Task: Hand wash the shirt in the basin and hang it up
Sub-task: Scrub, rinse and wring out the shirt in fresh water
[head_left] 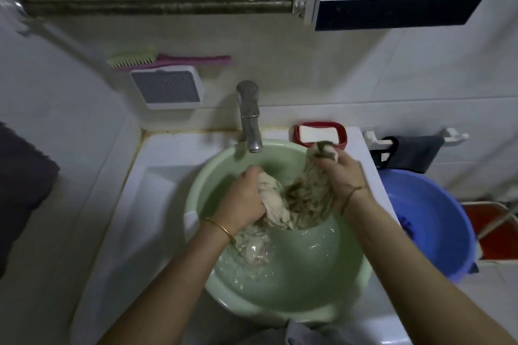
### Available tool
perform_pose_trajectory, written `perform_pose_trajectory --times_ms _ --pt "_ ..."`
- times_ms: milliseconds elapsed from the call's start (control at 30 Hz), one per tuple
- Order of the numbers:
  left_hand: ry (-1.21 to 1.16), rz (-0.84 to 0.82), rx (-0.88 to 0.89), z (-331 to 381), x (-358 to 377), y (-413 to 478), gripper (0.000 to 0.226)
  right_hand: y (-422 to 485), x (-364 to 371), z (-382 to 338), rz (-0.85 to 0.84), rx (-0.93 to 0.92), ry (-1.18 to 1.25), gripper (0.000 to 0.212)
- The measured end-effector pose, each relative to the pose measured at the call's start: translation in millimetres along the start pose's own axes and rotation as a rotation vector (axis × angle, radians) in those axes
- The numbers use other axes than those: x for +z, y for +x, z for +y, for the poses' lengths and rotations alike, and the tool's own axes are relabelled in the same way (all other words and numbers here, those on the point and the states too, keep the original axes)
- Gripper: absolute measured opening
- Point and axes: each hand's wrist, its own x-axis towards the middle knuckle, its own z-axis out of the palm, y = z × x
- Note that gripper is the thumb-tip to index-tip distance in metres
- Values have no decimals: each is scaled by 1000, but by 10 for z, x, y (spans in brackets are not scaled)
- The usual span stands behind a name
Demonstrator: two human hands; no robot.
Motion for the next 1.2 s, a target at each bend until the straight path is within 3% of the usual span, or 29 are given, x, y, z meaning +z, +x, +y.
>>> perform_pose_trajectory --times_ms 100,167,267,367,433,567,667,733,800,867,900,1000,1067,1200 --pt "290 -200 100 -89 144 15 82 94 22 315 7 -102 -428 25" --pt "508 -369 1 -218 228 53 99 147 45 469 -43 -121 -728 29" --pt "596 -499 -251 -375 370 72 116 220 72 693 -114 -81 -1208 36" --pt "611 -531 -373 -447 558 19 123 295 129 1045 -235 -1 -1254 48" --pt "646 -513 -415 -425 608 12 120 314 226 1280 -229 56 -1240 58" --pt "619 -443 -398 -446 626 41 86 257 380 1499 -213 36 -1384 74" --pt "434 -306 -389 -624 593 78 68 332 286 1524 -282 -86 -1524 69" --pt "129 -175 -470 -614 545 124 67 411 251 1557 -233 -53 -1372 75" --pt "-480 -103 -651 -497 501 201 67 451 306 1578 -108 40 -1050 71" --pt "-1124 -123 -856 -394 496 263 43 423 368 1495 -2 55 -793 57" --pt "-1314 -131 -918 -354 483 276 35 383 378 1397 11 19 -724 45" --pt "-1496 -91 -959 -294 516 322 59 144 374 1038 -28 -139 -564 14" --pt "-1602 -114 -954 -220 518 298 70 -50 427 816 -88 -288 -554 15" --pt "-1546 -129 -896 -50 539 247 38 -218 589 626 -104 -389 -655 32"
